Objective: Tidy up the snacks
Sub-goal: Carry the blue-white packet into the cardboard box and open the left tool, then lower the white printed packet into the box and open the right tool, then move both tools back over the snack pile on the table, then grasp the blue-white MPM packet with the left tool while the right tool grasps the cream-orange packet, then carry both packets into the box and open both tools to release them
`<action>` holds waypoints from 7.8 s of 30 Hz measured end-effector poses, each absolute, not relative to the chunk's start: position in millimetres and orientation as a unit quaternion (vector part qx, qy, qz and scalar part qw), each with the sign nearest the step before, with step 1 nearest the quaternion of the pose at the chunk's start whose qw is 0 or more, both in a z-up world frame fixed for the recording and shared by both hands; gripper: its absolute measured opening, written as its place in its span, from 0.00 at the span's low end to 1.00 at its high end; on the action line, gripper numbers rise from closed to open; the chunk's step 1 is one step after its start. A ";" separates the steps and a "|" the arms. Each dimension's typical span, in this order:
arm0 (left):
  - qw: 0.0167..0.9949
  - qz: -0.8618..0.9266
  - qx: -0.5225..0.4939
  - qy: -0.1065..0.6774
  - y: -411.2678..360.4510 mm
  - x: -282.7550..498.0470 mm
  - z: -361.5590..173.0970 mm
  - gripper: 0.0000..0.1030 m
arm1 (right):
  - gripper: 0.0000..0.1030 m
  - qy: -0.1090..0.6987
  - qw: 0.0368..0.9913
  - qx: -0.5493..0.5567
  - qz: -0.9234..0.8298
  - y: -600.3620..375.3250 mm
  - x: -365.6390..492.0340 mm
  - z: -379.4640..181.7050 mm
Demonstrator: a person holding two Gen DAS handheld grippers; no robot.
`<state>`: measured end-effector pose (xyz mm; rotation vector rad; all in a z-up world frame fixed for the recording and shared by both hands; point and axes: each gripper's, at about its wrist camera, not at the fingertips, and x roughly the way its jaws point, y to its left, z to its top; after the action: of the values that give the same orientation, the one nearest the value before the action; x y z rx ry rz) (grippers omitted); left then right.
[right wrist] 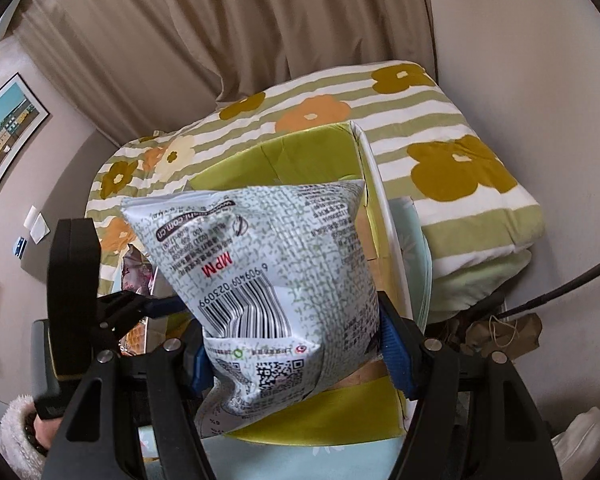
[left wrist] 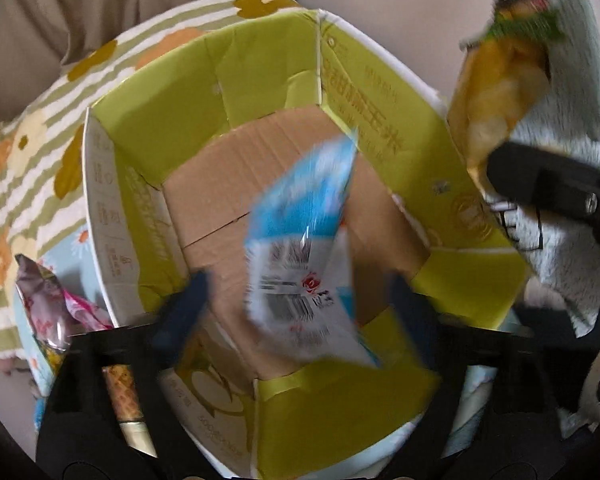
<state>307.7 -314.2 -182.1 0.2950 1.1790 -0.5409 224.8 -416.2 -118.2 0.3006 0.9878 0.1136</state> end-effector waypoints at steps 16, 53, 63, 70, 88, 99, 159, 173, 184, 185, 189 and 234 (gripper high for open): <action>0.808 -0.227 0.115 0.531 -263.6 297.3 -163.2 1.00 | 0.63 0.516 0.847 0.118 0.046 -388.3 231.3 -143.3; 0.856 -0.125 0.067 0.497 -209.7 215.8 -117.6 1.00 | 1.00 0.438 0.890 0.080 0.103 -376.0 178.3 -110.4; 0.858 -0.028 0.014 0.513 -126.2 169.0 -118.9 1.00 | 1.00 0.413 0.895 0.045 0.164 -336.6 170.5 -105.0; 0.867 0.015 -0.011 0.499 -43.0 156.1 -110.3 1.00 | 1.00 0.410 0.889 0.021 0.203 -276.7 162.4 -100.2; 0.836 -0.067 -0.023 0.544 124.4 220.4 -168.6 1.00 | 1.00 0.481 0.865 0.076 0.118 -117.3 157.9 -157.1; 0.775 -0.099 -0.021 0.624 137.7 284.4 -259.8 1.00 | 1.00 0.560 0.818 0.126 0.052 -97.0 168.8 -226.3; 0.827 -0.130 -0.004 0.547 121.8 273.9 -204.7 0.80 | 0.59 0.568 0.806 0.165 0.016 -110.9 164.6 -233.4; 0.868 -0.154 -0.002 0.472 62.2 279.6 -114.2 0.80 | 0.59 0.463 0.873 0.142 0.060 -156.7 179.9 -112.7; 0.884 -0.151 -0.026 0.441 -54.4 315.5 -78.1 0.80 | 0.59 0.434 0.889 0.119 0.082 -269.9 233.8 -67.6; 0.885 -0.152 -0.029 0.440 -70.5 321.9 -77.3 0.80 | 0.59 0.434 0.889 0.120 0.082 -283.1 240.2 -66.1; 0.882 -0.160 -0.036 0.442 -120.8 341.2 -80.7 0.80 | 0.59 0.440 0.886 0.121 0.081 -323.5 262.0 -65.1; 0.821 -0.225 0.052 0.522 -222.0 376.8 -158.9 0.99 | 0.59 0.502 0.850 0.158 0.000 -394.4 301.2 -131.8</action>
<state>376.8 -222.0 -158.9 0.1103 1.1110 -0.4792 301.2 -394.4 -131.8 0.3325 1.0570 -0.0009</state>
